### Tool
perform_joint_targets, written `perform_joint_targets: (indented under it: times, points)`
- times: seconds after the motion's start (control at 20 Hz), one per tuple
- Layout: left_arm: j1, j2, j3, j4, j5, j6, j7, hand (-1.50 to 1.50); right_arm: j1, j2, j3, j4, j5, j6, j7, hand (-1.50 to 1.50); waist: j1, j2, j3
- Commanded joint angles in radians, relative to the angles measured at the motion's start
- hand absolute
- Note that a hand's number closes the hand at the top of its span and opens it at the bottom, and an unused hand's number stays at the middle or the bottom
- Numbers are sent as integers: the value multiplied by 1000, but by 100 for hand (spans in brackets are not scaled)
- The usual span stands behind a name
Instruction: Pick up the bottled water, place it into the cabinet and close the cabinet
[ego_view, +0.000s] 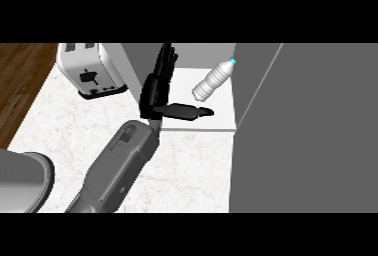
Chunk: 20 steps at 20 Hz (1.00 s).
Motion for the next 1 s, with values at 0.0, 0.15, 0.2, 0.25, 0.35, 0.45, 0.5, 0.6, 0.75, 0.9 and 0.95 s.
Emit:
perform_joint_targets:
  times: [0.0, 0.15, 0.2, 0.25, 0.35, 0.45, 0.5, 0.6, 0.75, 0.9, 0.95]
  points:
    - [176, 30, -18, -247, 18, 42, 64, -150, -38, 22, 24, -13, 5, -34, 46, -150, 30, -7, -3]
    - [311, 46, -76, -450, 7, 69, 111, -150, -15, -2, 13, -40, -17, -21, 61, -150, 23, -7, -3]
    - [374, 25, -114, -504, -8, 99, 132, -150, -30, 27, 43, -4, 18, -33, 34, -150, 18, -5, -3]
    - [422, 83, -115, -580, -1, 67, 156, -150, 34, -8, 49, -35, 15, 8, 7, -150, 13, -6, -3]
    - [526, 62, -171, -724, -17, 110, 172, -150, 8, -6, 19, 1, 5, 1, 2, -150, 11, -4, -3]
    - [615, 129, -184, -848, -10, 81, 216, -150, 29, -22, 41, -22, 32, 13, -7, -150, 3, -1, -3]
    - [634, 65, -241, -886, -40, 140, 216, -150, 28, -11, 59, -88, 22, -21, 53, -150, -2, 0, -3]
    - [725, 129, -261, -995, -46, 123, 247, -150, 59, -18, 70, -77, 64, -7, -8, -150, -7, 1, -3]
    - [769, 156, -297, -1084, -43, 115, 305, -150, 5, -89, 39, -59, 67, 60, 4, -150, -8, 3, -3]
    - [859, 190, -325, -1179, -48, 97, 267, -150, -40, -84, 134, -83, 144, 39, 101, 150, 1, 5, -4]
    - [934, 220, -334, -1207, -51, 81, 224, -150, -36, -120, 109, -48, 123, 86, 79, 150, 5, 4, -4]
